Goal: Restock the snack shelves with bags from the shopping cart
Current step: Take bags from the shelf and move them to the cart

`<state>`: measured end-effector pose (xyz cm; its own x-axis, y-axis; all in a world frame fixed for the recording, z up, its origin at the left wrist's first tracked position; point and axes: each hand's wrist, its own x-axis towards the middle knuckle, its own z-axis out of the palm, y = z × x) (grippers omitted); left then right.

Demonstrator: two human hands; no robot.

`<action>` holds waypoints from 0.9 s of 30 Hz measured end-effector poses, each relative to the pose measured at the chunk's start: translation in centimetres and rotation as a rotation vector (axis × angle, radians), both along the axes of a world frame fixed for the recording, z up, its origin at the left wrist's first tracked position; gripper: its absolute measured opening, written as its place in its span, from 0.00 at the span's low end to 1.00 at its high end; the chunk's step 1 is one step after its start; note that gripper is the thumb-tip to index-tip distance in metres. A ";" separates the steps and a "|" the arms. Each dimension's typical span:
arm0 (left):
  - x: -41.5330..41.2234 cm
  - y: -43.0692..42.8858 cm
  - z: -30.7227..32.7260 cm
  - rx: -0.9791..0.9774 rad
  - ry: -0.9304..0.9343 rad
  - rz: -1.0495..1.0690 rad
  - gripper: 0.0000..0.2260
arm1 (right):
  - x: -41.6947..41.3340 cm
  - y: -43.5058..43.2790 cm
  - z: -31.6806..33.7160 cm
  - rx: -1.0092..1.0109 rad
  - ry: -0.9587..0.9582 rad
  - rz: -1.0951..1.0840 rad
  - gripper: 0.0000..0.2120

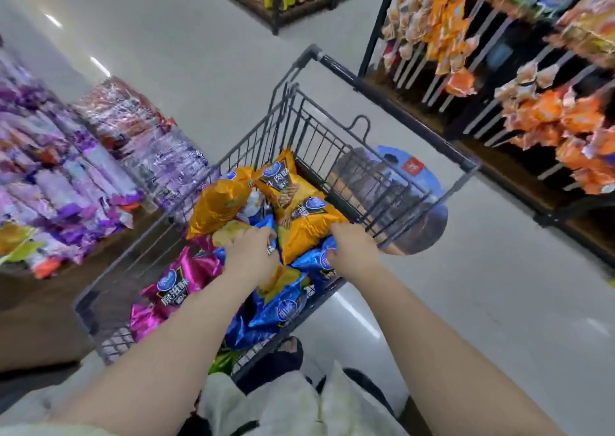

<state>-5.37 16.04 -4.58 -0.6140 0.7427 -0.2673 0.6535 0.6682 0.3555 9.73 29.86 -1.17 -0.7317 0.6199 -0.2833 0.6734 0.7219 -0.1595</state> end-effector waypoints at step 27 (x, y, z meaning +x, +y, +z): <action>3.6 8.2 -4.0 0.066 -0.411 0.655 0.16 | -4.0 14.8 -6.6 -0.471 0.292 0.182 0.10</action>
<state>-1.72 24.27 -8.61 -0.7947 0.2849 -0.5360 -0.0602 0.8417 0.5366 5.69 44.68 -7.80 -0.9038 0.3331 -0.2688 0.4253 0.6283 -0.6514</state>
